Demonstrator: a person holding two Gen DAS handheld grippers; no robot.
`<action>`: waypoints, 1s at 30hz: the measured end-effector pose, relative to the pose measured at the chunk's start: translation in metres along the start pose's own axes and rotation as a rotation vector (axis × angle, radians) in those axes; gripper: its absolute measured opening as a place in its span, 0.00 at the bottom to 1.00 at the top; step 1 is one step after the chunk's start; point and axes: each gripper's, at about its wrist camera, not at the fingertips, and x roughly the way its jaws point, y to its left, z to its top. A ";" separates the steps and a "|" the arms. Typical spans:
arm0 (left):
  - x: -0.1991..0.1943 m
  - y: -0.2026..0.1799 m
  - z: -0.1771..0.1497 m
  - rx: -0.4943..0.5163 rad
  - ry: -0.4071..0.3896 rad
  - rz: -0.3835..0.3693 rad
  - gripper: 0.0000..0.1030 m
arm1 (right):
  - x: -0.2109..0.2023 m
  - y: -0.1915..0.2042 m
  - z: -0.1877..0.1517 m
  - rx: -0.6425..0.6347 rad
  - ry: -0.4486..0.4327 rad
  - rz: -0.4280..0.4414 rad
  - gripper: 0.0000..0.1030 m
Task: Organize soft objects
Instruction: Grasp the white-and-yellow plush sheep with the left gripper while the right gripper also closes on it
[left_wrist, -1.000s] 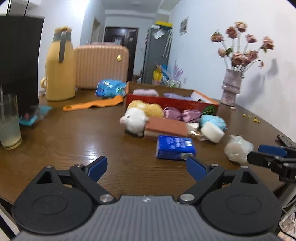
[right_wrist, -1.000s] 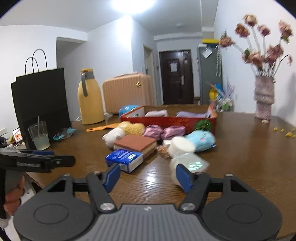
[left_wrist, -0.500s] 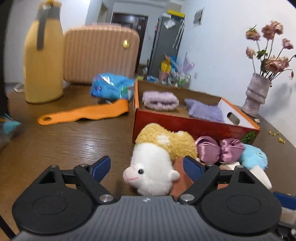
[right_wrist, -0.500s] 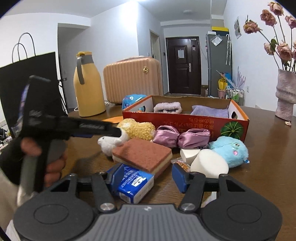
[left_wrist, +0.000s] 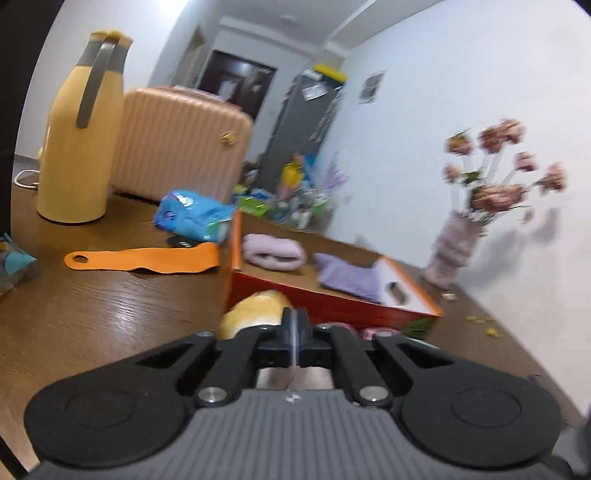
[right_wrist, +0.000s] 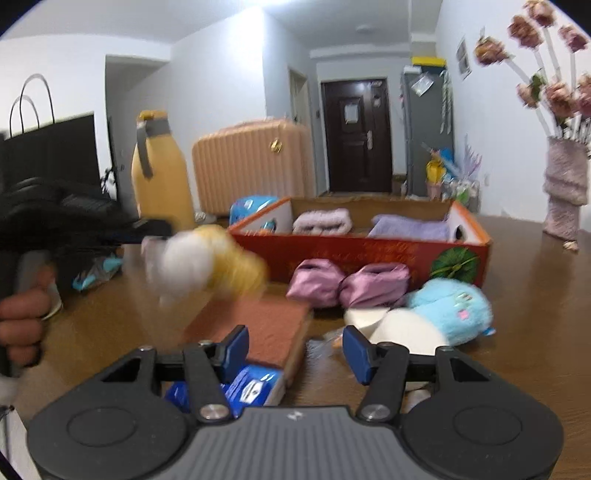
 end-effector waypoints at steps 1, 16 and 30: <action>-0.007 -0.003 -0.006 0.018 0.001 0.006 0.02 | -0.008 -0.003 0.000 0.002 -0.018 -0.001 0.54; 0.019 0.007 -0.058 0.043 0.092 0.213 0.76 | -0.013 0.033 -0.021 -0.031 0.029 0.129 0.54; -0.028 0.023 -0.039 -0.049 -0.058 0.142 0.49 | -0.011 0.047 -0.035 -0.053 0.073 0.122 0.51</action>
